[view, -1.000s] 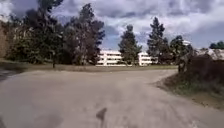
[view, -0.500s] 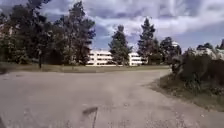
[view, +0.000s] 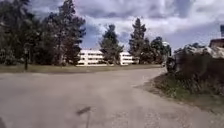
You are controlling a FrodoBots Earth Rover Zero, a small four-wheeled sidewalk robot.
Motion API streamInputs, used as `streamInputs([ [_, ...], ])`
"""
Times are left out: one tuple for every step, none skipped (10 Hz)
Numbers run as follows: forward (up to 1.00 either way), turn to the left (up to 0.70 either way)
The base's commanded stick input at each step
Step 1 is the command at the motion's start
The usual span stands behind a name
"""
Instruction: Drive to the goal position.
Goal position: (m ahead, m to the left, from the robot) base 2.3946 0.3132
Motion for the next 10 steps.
streamInputs([
  [0.70,0.00],
  [0.70,0.00],
  [0.70,0.00],
  [0.70,0.00],
  [0.70,0.00],
  [0.70,0.00],
  [0.70,0.00],
  [0.70,0.00],
  [0.70,0.00],
  [0.70,0.00],
])
